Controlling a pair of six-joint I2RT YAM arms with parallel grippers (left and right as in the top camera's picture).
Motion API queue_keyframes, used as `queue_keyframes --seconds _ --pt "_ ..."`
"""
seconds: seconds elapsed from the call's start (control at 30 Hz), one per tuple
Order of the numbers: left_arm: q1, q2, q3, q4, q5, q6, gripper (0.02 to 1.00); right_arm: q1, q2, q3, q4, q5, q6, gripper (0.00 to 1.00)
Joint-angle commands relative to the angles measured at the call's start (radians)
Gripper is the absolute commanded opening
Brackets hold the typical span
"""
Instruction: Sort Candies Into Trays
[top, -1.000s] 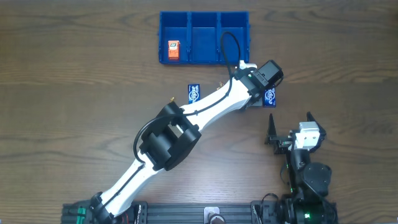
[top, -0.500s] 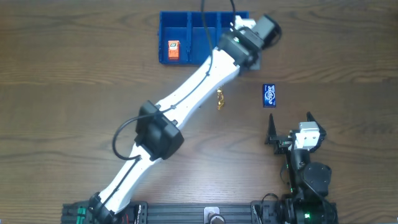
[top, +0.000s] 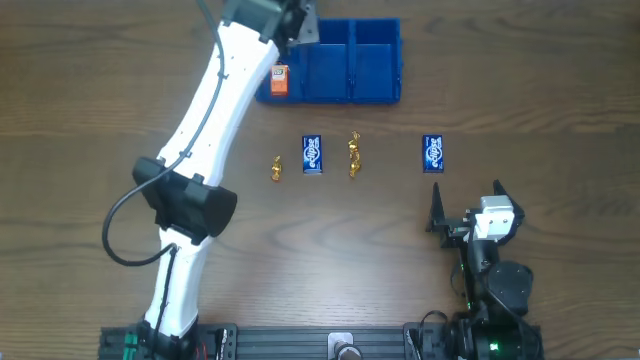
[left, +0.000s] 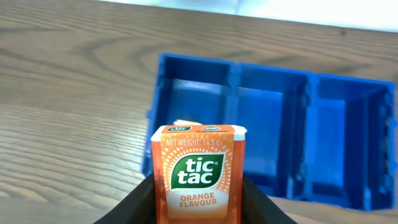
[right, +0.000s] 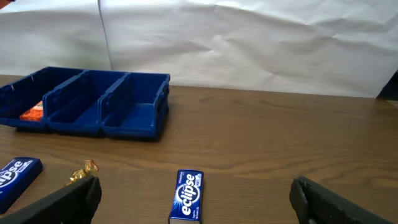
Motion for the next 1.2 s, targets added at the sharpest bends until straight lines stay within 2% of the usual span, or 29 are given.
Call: queue_keyframes --seconds 0.03,0.5,0.67,0.87,1.2 --pt "0.045 -0.002 0.01 -0.006 0.015 0.045 0.323 -0.006 -0.007 -0.007 0.0 0.003 -0.015 0.998" --pt "0.093 -0.003 -0.276 0.239 0.148 0.121 0.325 -0.006 -0.007 -0.007 0.0 0.003 -0.015 0.998" --pt "0.098 -0.003 -0.32 0.277 0.149 0.156 0.327 -0.006 -0.007 -0.007 0.0 0.003 -0.015 0.998" --pt "0.114 -0.003 -0.397 0.34 0.191 0.182 0.327 -0.006 -0.007 -0.007 0.0 0.003 -0.015 0.998" --pt "0.118 0.0 -0.416 0.344 0.194 0.205 0.329 -0.006 -0.007 -0.007 0.0 0.003 -0.015 0.998"
